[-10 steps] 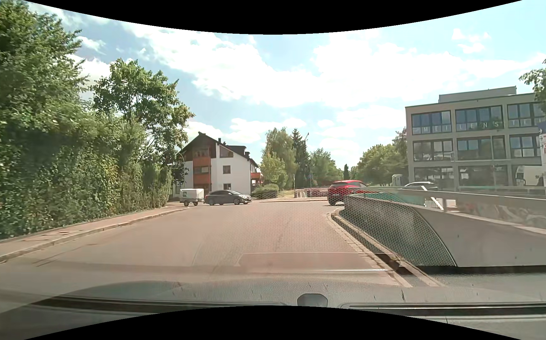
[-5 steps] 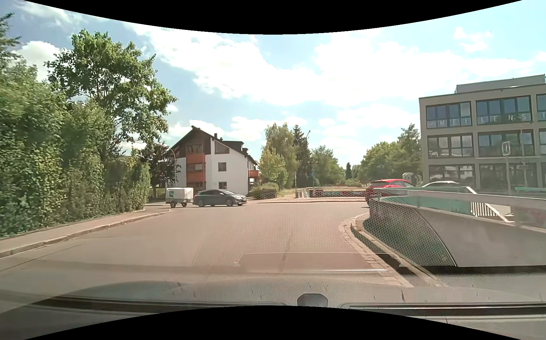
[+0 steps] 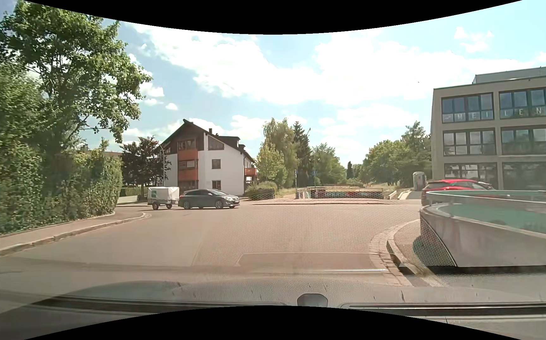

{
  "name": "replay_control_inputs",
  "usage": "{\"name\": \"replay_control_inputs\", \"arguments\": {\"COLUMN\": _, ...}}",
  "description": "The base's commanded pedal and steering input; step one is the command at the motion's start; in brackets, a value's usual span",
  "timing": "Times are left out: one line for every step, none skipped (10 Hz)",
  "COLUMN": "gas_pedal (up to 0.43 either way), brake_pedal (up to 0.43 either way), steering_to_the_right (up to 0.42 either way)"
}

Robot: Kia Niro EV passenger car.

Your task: Follow the waypoints while adhering to traffic rules and regulations

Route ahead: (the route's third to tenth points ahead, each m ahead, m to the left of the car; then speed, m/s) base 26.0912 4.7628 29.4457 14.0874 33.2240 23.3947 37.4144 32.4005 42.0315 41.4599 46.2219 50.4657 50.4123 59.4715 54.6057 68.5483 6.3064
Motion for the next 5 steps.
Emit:
{"name": "replay_control_inputs", "arguments": {"gas_pedal": 0.0, "brake_pedal": 0.195, "steering_to_the_right": 0.017}}
{"name": "replay_control_inputs", "arguments": {"gas_pedal": 0.0, "brake_pedal": 0.201, "steering_to_the_right": 0.025}}
{"name": "replay_control_inputs", "arguments": {"gas_pedal": 0.0, "brake_pedal": 0.201, "steering_to_the_right": 0.039}}
{"name": "replay_control_inputs", "arguments": {"gas_pedal": 0.0, "brake_pedal": 0.226, "steering_to_the_right": 0.054}}
{"name": "replay_control_inputs", "arguments": {"gas_pedal": 0.0, "brake_pedal": 0.232, "steering_to_the_right": 0.077}}
